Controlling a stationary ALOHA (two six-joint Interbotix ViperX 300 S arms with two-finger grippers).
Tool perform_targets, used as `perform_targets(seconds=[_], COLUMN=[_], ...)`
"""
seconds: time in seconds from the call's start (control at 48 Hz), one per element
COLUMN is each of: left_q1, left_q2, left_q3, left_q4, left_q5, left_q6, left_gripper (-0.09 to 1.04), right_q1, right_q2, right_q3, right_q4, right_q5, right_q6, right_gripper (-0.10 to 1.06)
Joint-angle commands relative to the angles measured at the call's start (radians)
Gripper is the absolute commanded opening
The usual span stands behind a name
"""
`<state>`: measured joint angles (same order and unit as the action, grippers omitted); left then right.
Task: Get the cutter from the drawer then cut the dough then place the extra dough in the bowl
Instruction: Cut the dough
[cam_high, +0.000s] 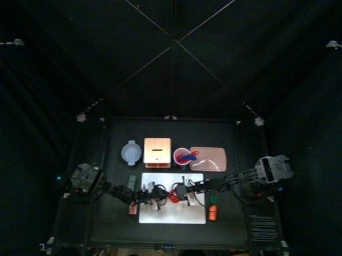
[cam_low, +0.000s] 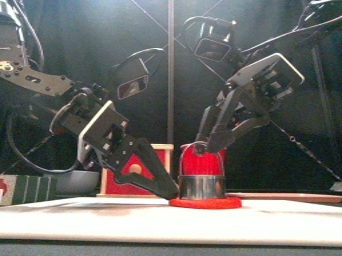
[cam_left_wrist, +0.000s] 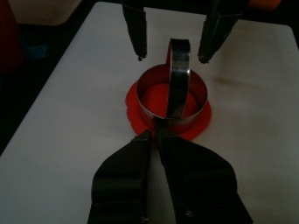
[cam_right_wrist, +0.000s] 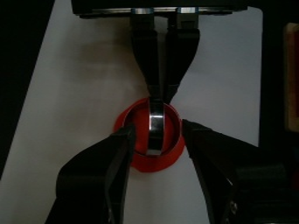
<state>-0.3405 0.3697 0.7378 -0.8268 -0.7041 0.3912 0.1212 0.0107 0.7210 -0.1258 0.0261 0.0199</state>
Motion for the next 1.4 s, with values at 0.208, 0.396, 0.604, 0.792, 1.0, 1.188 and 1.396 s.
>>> perform_targets(seconds=[0.208,0.396,0.604,0.792,1.0,1.188,1.396], left_q1=[0.006,0.006,0.006,0.006,0.006,0.006,0.006], left_q2=[0.008,0.009,0.008,0.009,0.009,0.011,0.014], left_q3=[-0.021,-0.020,-0.018,-0.018,-0.015,-0.015,-0.021], left_q4=[-0.008,-0.011,-0.011,-0.011,-0.011,-0.011,-0.023], left_q5=[0.057,0.058,0.058,0.058,0.058,0.060,0.083], left_q6=[-0.002,-0.002,-0.002,-0.003,-0.003,-0.003,-0.003], left_gripper=[0.56,0.56,0.56,0.56,0.56,0.56,0.56], right_q1=[0.000,-0.002,-0.002,0.000,0.000,-0.026,-0.087], right_q2=[-0.009,0.011,0.029,0.015,-0.021,-0.101,-0.252], right_q3=[-0.029,-0.043,-0.063,-0.066,-0.057,-0.026,0.061], right_q4=[0.000,0.000,-0.002,0.000,-0.005,-0.021,-0.035], right_q5=[-0.002,0.006,0.040,0.040,0.041,0.040,0.038], right_q6=[0.000,0.002,0.000,-0.006,-0.011,-0.009,-0.002], right_gripper=[0.81,0.80,0.67,0.51,0.40,0.38,0.38])
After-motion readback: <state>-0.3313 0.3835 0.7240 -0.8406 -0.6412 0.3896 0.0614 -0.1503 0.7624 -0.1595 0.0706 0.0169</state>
